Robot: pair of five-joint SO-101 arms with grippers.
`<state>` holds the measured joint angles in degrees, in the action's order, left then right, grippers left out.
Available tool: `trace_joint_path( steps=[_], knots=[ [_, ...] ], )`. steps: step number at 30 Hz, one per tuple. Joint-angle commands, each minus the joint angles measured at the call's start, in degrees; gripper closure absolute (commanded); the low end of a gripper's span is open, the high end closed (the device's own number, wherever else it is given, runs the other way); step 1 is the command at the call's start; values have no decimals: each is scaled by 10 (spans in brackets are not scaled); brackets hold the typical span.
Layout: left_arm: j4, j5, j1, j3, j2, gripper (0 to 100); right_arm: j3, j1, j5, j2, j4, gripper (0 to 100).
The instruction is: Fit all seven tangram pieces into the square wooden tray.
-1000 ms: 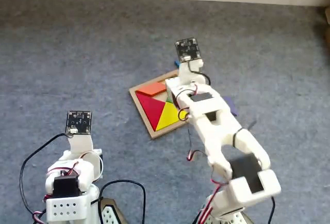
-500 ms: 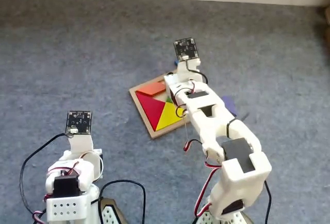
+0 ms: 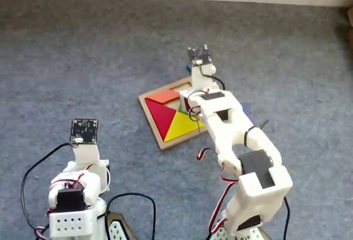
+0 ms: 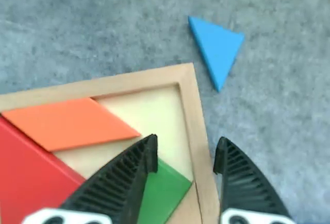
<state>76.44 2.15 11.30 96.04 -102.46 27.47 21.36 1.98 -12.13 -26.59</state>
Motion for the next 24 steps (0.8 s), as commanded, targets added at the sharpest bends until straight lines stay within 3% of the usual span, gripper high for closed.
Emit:
trace_joint_path(
  steps=[1,9,14,19,24],
  knots=[
    [4,-4,3,11,-18,986,-15,2,-1,9,-101,807],
    [4,-4,3,11,-18,986,-129,109,-1,9,-388,807],
    [4,-4,3,11,-18,986,-196,138,-4,15,-497,807],
    [4,-4,3,11,-18,986,-210,115,-4,127,-531,807],
    [4,-4,3,11,-18,986,-125,65,-4,308,-495,807]
  ],
)
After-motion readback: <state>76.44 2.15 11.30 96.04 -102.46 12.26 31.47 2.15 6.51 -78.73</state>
